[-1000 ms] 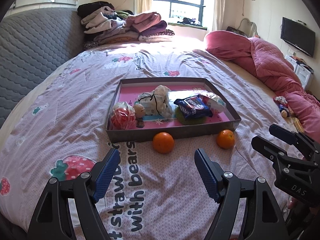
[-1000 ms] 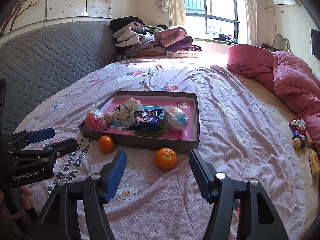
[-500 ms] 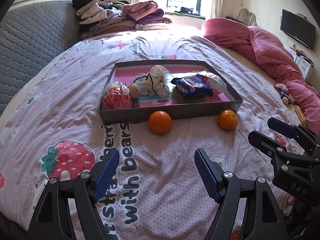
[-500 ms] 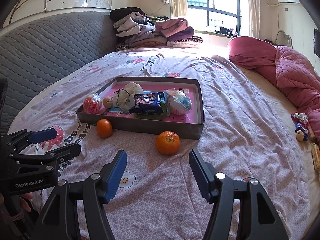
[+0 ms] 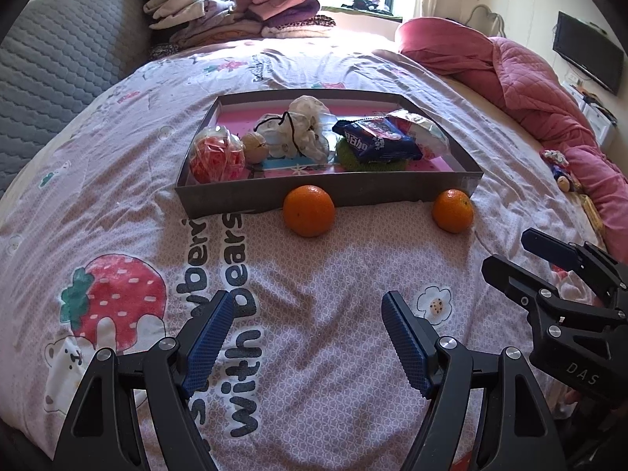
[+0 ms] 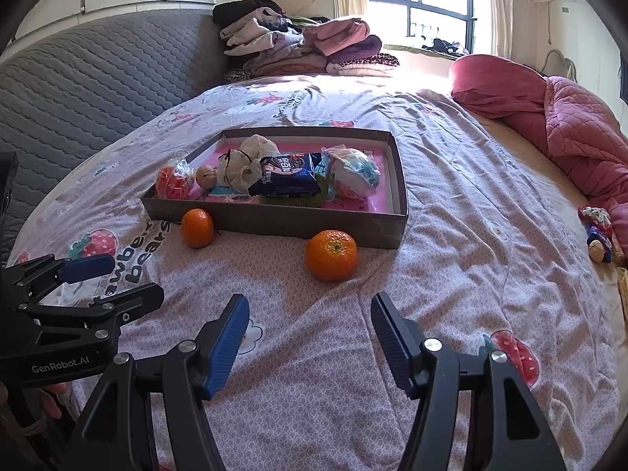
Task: Organize objects
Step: 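Move both open tools toward the two oranges on the sheet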
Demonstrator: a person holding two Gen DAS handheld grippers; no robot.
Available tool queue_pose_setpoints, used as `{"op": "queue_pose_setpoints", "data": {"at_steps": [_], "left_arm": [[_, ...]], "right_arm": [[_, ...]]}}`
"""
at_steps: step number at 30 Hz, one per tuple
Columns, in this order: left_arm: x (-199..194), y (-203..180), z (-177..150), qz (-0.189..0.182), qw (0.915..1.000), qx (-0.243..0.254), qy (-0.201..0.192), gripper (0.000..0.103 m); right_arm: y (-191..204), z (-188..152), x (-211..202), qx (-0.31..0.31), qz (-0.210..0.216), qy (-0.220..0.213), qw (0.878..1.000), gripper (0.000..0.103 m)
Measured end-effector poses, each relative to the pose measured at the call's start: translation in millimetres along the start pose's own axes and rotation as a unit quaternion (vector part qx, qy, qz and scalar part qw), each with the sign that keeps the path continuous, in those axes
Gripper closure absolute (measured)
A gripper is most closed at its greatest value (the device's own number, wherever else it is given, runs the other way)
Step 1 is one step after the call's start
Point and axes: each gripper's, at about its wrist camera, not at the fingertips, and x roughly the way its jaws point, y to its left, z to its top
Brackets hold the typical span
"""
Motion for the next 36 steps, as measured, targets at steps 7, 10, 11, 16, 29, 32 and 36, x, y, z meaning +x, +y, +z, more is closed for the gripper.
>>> {"op": "queue_pose_setpoints", "data": {"at_steps": [7,10,11,16,29,32,36], "left_arm": [[5.2,0.4,0.4,-0.002,1.0000,-0.003,0.004,0.025],[6.5,1.0,2.3,-0.003,1.0000,-0.004,0.003,0.025],[7.2,1.0,2.8,-0.002,1.0000,-0.004,0.003,0.025],[10.7,2.5,7.2,-0.002,1.0000,-0.008,0.002,0.025],[24.3,12.4,24.3,0.000,0.9997,-0.025,-0.004,0.025],[28.7,15.4,27.8,0.001,0.9996,-0.028,-0.004,0.025],[34.6,18.0,30.5,0.003,0.9995,-0.031,-0.007,0.025]], "right_arm": [[-2.6,-1.9,7.4,0.005,-0.006,0.008,1.000,0.039],[-3.5,-1.1,9.9,0.006,-0.009,0.007,1.000,0.039],[-3.8,-0.7,11.4,0.007,-0.011,0.008,1.000,0.039],[-7.0,0.9,18.8,0.013,-0.014,0.014,1.000,0.039],[-14.6,8.2,35.8,0.023,-0.022,0.017,0.999,0.039],[-16.8,9.7,39.6,0.027,-0.021,0.017,0.999,0.039],[-19.2,10.7,43.8,0.034,-0.020,0.018,0.999,0.039]]}}
